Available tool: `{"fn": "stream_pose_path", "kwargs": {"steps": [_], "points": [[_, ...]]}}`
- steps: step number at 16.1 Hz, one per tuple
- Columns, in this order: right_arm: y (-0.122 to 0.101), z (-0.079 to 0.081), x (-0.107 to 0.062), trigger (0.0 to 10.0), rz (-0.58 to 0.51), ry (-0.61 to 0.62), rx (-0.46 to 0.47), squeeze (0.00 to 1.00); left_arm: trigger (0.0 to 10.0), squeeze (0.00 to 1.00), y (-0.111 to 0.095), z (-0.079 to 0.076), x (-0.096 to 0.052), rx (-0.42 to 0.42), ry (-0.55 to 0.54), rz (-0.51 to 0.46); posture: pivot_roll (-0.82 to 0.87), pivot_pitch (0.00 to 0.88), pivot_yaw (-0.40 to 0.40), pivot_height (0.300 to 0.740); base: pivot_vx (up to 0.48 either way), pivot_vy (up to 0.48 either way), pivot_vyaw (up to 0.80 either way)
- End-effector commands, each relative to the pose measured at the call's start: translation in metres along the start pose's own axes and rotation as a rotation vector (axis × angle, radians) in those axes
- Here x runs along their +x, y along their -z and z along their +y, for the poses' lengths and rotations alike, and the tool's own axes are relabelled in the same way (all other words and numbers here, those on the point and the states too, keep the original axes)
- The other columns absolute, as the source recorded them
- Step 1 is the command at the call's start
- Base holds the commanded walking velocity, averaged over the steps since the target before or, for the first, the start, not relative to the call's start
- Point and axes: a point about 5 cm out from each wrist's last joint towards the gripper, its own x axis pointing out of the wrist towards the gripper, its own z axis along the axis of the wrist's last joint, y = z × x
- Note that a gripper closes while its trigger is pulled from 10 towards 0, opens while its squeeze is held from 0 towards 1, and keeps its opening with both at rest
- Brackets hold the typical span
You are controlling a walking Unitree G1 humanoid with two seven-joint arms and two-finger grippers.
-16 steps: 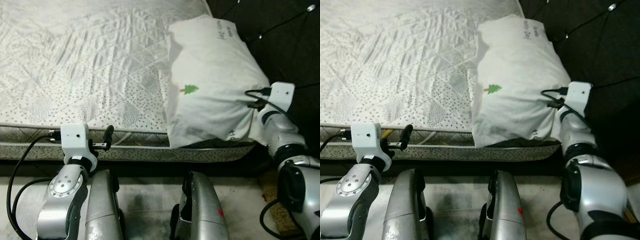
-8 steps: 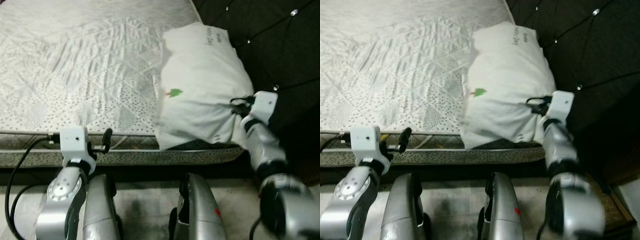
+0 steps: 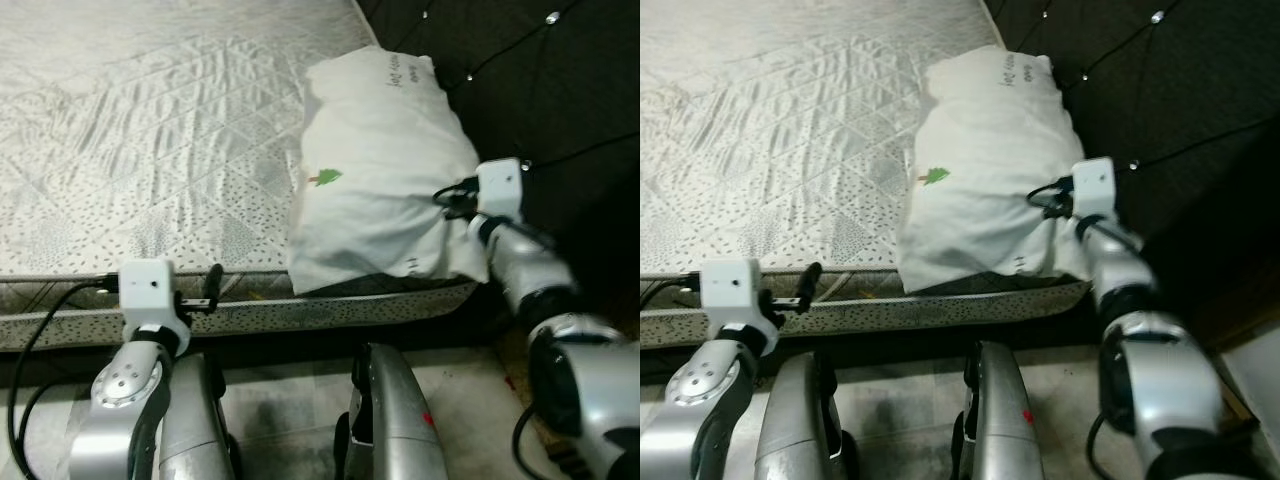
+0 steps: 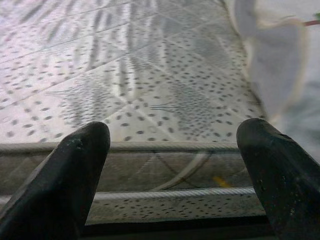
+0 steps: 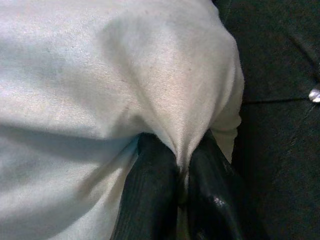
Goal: Clean up the room
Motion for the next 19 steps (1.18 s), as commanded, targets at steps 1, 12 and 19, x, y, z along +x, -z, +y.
{"fn": "stream_pose_path", "kwargs": {"steps": [1, 12, 19], "points": [[-0.038, -0.034, -0.002, 0.0, -0.064, 0.120, -0.015, 0.00, 10.0, 0.00, 0.000, 0.001, -0.003, -0.011, -0.015, 0.008, 0.09, 0.115, -0.110, 0.529, 0.000, 0.000, 0.00], [-0.027, -0.133, -0.042, 0.0, 0.040, 0.491, -0.006, 0.00, 10.0, 0.00, -0.001, 0.009, -0.018, -0.025, -0.067, 0.038, 0.12, 0.165, -0.114, 0.529, 0.000, 0.000, 0.00], [-0.020, -0.093, -0.024, 10.0, -0.033, 0.336, 0.066, 1.00, 10.0, 0.00, -0.006, 0.012, -0.013, -0.020, -0.070, 0.031, 0.13, 0.143, -0.107, 0.529, 0.000, 0.000, 0.00]]}}
